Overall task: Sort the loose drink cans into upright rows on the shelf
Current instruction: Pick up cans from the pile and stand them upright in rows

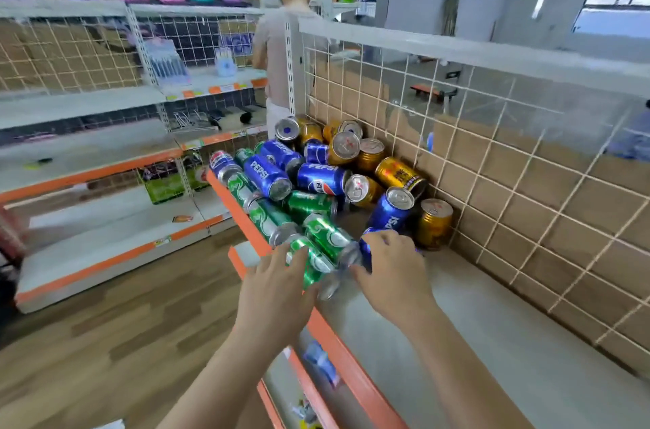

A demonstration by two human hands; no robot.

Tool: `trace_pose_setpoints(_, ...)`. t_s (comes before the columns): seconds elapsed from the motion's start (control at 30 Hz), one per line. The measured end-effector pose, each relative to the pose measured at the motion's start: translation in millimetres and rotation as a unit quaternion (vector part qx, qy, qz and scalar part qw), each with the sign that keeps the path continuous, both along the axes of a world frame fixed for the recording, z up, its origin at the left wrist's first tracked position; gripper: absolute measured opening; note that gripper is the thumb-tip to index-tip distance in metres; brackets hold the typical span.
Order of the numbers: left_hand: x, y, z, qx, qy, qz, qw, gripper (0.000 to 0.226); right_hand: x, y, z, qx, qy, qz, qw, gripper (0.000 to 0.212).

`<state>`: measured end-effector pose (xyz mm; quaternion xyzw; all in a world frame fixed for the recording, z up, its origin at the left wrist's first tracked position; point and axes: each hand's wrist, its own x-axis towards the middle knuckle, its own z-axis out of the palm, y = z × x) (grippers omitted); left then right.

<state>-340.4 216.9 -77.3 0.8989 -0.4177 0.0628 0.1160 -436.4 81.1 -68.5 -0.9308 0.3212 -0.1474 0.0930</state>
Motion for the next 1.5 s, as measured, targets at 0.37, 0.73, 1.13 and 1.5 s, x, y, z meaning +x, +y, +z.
trace_pose_setpoints(0.37,147.8,-101.2,21.3,-0.012,-0.035,-0.136,0.990,0.059,114.6,-66.6,3.1,-0.061,-0.023,-0.111,0.992,0.044)
trace_pose_setpoints(0.73,208.3,-199.4,38.9,-0.086,0.007,-0.294,0.952,0.083,159.5,-101.5,-8.1,-0.103,0.138,-0.136,0.976,0.074)
trace_pose_setpoints(1.13,225.8,-228.2,60.9,-0.116,0.063,-0.276,0.952,0.066,155.1,-124.4,18.8,0.068,-0.059,-0.189,0.978,0.058)
trace_pose_setpoints(1.5,227.4,-212.2,69.8,-0.220,0.098,-0.208,0.948,0.061,129.4,-130.6,39.6,0.220,-0.294,-0.211,0.906,0.054)
